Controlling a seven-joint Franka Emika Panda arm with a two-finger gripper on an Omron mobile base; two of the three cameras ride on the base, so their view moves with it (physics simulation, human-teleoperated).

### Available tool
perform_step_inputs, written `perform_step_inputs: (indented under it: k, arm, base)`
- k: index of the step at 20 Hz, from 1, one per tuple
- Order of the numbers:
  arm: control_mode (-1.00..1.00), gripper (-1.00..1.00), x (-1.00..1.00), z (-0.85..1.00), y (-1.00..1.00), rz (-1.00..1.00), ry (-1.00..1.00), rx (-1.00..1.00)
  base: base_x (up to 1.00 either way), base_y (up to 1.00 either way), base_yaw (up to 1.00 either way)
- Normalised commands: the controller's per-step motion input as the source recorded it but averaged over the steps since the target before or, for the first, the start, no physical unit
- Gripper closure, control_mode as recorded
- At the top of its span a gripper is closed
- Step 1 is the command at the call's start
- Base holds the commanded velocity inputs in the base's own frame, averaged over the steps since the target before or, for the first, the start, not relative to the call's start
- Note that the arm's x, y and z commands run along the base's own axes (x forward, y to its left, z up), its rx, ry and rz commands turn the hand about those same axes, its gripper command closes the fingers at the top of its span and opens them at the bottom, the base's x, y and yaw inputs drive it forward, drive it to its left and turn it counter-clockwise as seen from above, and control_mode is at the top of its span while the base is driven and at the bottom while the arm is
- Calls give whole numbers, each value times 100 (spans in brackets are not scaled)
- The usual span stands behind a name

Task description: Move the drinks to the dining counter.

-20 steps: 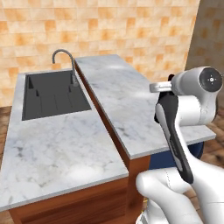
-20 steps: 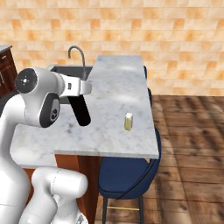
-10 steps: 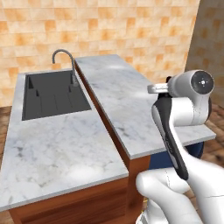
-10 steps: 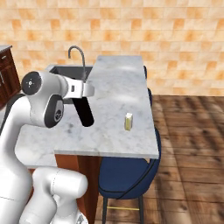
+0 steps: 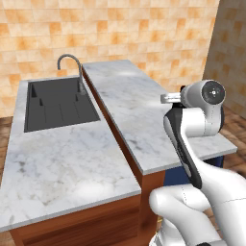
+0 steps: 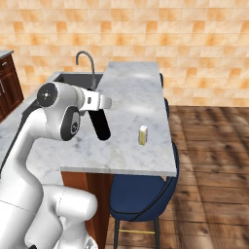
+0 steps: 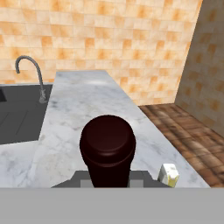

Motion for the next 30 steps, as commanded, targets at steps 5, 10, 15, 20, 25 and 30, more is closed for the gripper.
perform_step_inputs:
  k: [5, 10, 15, 20, 25, 30]
  arm:
    - [-100, 100, 41, -23, -18, 0, 0, 1]
    - [-100, 100, 42, -29, -14, -1, 0, 0]
    - [-100, 100, 25, -24, -21, -1, 0, 0]
    - [-100, 100, 14, -19, -24, 0, 0, 0]
    - [-100, 100, 13, -18, -17, 0, 0, 0]
    - [-100, 100, 18, -22, -7, 0, 0, 0]
  base:
    - [0, 0, 0]
    - [0, 0, 0]
    - [0, 0, 0]
    - [0, 0, 0]
    - [0, 0, 0]
    - [0, 0, 0]
